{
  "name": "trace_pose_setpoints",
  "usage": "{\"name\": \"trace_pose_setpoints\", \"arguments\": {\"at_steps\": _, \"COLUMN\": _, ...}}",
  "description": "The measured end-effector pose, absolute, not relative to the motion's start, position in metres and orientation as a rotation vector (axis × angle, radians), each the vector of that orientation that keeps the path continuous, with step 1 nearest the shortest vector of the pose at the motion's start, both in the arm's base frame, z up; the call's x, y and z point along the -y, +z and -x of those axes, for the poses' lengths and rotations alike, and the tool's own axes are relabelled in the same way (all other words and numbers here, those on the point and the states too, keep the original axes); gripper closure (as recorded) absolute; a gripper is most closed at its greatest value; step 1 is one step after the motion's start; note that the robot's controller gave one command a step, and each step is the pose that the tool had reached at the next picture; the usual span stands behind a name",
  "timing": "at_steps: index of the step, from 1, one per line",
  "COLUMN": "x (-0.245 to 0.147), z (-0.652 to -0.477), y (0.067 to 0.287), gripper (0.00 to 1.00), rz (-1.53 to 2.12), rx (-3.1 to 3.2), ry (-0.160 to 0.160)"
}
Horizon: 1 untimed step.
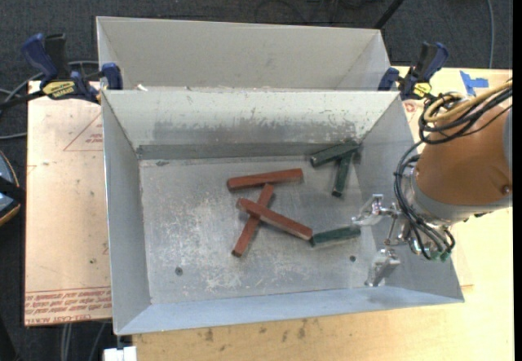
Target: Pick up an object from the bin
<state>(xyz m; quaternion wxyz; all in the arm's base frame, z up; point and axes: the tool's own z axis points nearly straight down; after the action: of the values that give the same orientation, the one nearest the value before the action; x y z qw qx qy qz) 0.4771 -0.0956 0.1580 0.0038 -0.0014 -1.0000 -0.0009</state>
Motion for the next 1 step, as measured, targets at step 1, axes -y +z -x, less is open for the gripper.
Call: {"name": "trace_pose_setpoints", "arguments": {"at_steps": 1, "x": 0.0952, "z": -0.4791, "y": 0.1616, "gripper": 0.0, "rz": -0.001, "rx": 3.142, "ry": -0.001}}
